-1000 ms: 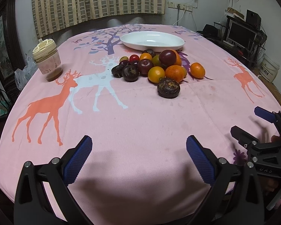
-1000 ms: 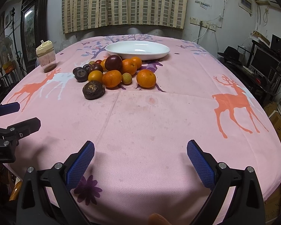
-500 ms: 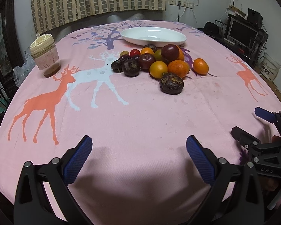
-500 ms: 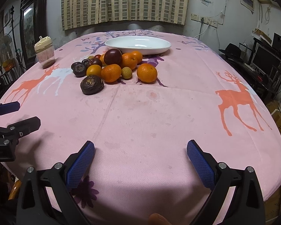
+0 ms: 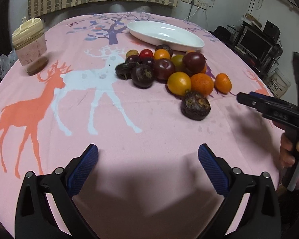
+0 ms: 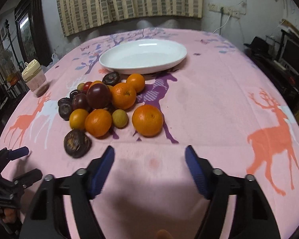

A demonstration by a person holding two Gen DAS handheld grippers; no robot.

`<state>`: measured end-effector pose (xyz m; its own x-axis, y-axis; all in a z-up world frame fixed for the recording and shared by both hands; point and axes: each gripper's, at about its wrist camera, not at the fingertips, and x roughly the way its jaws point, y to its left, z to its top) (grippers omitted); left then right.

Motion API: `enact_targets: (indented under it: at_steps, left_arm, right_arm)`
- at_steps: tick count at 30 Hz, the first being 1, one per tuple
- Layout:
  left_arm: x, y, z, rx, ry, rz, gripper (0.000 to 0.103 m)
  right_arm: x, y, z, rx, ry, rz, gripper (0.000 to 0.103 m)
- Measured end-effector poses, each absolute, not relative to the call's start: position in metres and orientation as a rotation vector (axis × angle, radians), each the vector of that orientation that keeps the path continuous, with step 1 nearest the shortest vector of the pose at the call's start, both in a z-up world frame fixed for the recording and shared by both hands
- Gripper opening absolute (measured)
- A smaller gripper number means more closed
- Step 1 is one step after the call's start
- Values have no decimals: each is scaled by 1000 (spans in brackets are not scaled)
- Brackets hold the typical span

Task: Organize fruits
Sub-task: 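Grasp a mangosteen with the left tool while the right tool grasps an orange, place both on plate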

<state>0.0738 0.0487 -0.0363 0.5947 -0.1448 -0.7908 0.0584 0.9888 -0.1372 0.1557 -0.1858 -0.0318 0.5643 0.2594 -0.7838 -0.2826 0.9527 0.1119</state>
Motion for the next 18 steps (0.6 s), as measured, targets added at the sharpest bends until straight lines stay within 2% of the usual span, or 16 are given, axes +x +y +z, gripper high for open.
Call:
enact_targets:
  at_steps: [3, 9, 12, 13, 14, 16, 18]
  left_arm:
    - [83, 51, -33, -93, 918, -126, 98]
    - [99, 38, -32, -62, 918, -210, 98]
    - [110, 28, -32, -57, 926, -254, 97]
    - [112, 25, -32, -55, 927, -265, 92]
    - [115, 21, -33, -50, 932, -278, 80]
    - [125, 13, -37, -57, 962, -315, 68]
    - [133, 5, -41, -65, 982, -326, 68]
  right_arm:
    - [176, -177, -39, -78, 961, 346, 54]
    - [205, -175, -47, -70, 996, 367, 54]
    - [207, -169, -47, -82, 974, 398, 43]
    - [207, -167, -47, -92, 958, 398, 43]
    - [208, -167, -48, -90, 952, 399, 43]
    - [212, -174, -47, -20, 954, 413, 43]
    - [215, -183, -49, 47, 963, 426, 43]
